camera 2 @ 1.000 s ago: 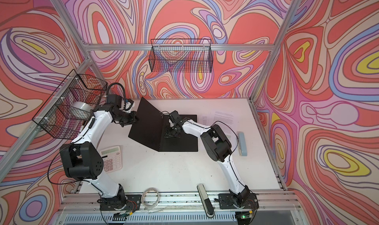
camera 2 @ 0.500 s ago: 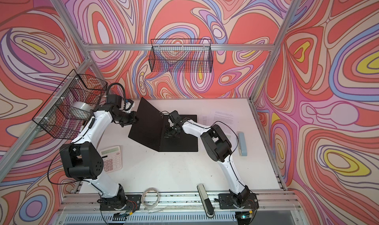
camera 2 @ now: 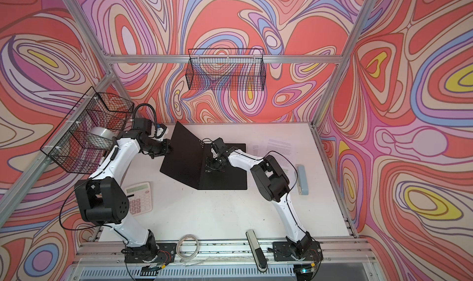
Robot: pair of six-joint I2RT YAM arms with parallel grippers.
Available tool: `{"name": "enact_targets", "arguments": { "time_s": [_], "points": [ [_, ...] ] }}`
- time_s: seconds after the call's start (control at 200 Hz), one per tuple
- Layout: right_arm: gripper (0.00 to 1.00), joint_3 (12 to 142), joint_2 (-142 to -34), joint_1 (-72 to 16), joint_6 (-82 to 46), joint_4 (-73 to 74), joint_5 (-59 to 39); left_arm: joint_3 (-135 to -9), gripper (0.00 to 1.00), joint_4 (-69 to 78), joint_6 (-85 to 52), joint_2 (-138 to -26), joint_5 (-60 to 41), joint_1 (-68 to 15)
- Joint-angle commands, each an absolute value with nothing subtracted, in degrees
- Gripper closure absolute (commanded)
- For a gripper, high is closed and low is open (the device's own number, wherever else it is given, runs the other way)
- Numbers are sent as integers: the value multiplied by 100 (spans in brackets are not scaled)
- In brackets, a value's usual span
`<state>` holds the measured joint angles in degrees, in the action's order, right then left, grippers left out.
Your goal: Put the files into the folder
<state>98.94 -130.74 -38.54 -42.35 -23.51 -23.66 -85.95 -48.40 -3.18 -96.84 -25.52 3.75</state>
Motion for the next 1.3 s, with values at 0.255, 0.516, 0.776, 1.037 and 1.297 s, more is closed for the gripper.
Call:
{"name": "enact_targets", "arguments": {
  "time_s": [0.255,0.516,0.776,1.037,1.297],
  "points": [
    [82,9943,-13405,-3832,-4320,-2201,-2565,-8699,100,-5244,-116,-9790,-2437,395],
    [86,9831,-13399,-3832,-4351,-2079,-2635,-8719,100,-5238,-124,-9819,-2455,396],
    [93,9799,-13445,-3832,-4388,-2039,-2663,-8754,100,-5265,-106,-9853,-2451,395],
    [100,9639,-13465,-3832,-4458,-1895,-2715,-8793,100,-5284,-129,-9852,-2434,403],
    [100,9595,-13562,-3815,-4479,-1948,-2648,-8841,100,-5309,-123,-9870,-2422,404]
  ]
}}
